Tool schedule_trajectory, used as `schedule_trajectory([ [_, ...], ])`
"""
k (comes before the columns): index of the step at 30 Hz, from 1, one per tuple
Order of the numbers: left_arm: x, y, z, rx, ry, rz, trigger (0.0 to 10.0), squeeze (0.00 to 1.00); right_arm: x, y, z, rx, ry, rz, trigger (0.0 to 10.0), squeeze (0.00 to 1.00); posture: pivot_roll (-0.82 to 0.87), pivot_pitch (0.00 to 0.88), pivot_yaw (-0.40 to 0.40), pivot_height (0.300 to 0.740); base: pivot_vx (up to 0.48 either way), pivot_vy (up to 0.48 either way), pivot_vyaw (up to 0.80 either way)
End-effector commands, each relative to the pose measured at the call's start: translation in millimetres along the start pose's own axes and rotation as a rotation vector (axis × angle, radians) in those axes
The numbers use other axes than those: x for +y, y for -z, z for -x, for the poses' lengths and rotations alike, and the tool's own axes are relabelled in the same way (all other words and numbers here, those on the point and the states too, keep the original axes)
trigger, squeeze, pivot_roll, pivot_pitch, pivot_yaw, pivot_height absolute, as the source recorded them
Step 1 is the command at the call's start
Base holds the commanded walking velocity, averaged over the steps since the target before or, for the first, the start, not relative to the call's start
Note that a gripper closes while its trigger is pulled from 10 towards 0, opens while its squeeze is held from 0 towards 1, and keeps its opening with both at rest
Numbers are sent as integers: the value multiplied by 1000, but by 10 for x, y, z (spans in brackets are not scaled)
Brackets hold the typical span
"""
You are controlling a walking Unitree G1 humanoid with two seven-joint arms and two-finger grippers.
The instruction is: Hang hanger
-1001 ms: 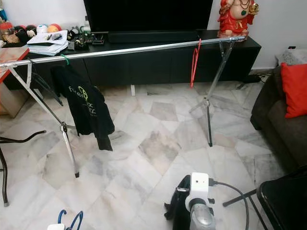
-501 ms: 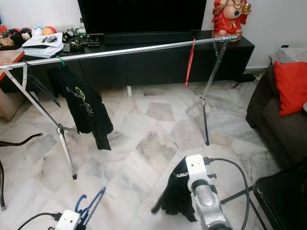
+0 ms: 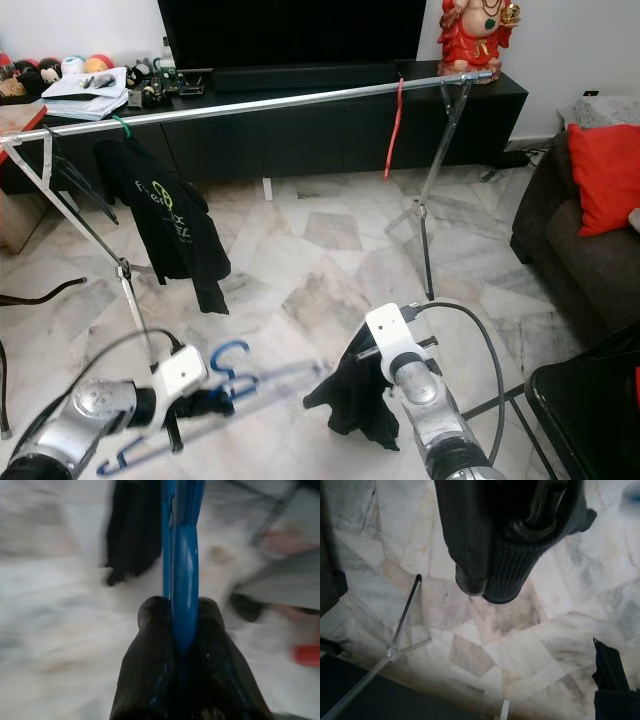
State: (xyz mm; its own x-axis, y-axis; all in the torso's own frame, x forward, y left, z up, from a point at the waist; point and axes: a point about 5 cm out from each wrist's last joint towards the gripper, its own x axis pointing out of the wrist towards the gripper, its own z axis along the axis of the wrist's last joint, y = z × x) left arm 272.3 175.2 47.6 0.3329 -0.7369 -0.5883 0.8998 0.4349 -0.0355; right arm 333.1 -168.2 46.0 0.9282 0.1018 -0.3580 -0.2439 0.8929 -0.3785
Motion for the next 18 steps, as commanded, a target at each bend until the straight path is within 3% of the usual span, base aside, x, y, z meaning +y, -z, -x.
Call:
schedule_trajectory([
  [1,-15,-120,67,9,63,-22,10000,0,-46,-179,-43,-50,6,-4,10000,0,-29,76,21,740,0,0,0],
  [5,-71,-141,54,34,115,-30,10000,0,-69,-202,-46,-54,6,3,10000,0,-27,74,18,740,0,0,0],
  [9,-151,-213,10,35,186,-35,10000,0,-73,-285,-61,-71,3,-87,10000,0,-26,69,18,740,0,0,0],
  [13,-115,-427,-61,-45,144,-10,10000,0,-37,-469,-83,-123,-34,-139,10000,0,-34,61,19,740,0,0,0],
  [18,-96,-484,-174,-83,88,15,10000,0,80,-476,-84,-120,-76,-138,10000,0,-35,52,18,740,0,0,0],
])
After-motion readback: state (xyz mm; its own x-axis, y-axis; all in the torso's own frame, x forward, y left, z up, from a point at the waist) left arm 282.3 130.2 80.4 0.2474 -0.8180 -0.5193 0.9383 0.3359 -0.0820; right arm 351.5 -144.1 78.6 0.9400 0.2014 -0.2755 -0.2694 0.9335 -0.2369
